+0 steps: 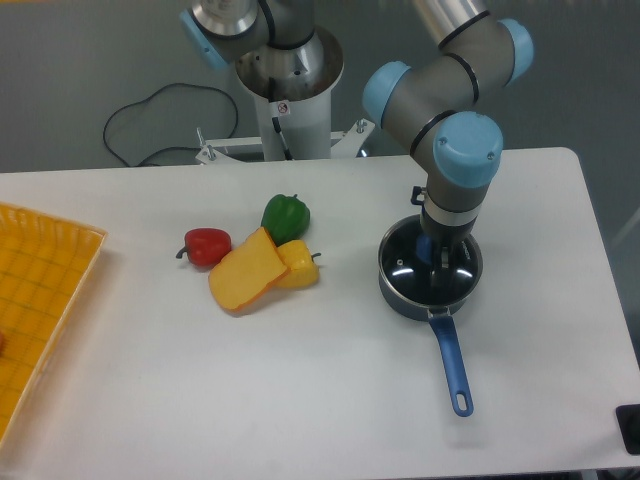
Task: Open the lid
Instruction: 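Lower the gripper onto the blue lid knob and close on it, then lift the glass lid by its knob and move it off the saucepan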
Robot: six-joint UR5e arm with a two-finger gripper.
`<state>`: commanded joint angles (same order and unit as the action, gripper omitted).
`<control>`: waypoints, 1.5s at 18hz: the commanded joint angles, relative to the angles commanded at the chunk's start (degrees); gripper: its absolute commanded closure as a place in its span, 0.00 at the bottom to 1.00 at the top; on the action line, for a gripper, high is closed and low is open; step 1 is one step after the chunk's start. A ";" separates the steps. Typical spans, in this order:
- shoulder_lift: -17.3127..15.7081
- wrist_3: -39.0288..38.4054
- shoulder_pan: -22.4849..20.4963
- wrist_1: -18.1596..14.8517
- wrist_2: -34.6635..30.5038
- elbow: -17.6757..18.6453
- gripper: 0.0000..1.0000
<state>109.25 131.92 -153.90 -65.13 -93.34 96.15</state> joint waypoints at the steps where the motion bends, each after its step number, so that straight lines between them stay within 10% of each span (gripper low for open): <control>1: 0.00 -0.09 0.00 0.00 -0.09 0.00 0.24; 10: 0.00 -0.26 0.00 -0.18 -0.35 -0.35 0.54; 17: -0.09 -0.35 0.00 -1.23 -0.44 -2.54 0.58; 27: -0.70 -10.97 1.93 -11.77 -0.35 -8.96 0.58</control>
<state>108.55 120.95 -151.97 -76.90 -93.69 87.19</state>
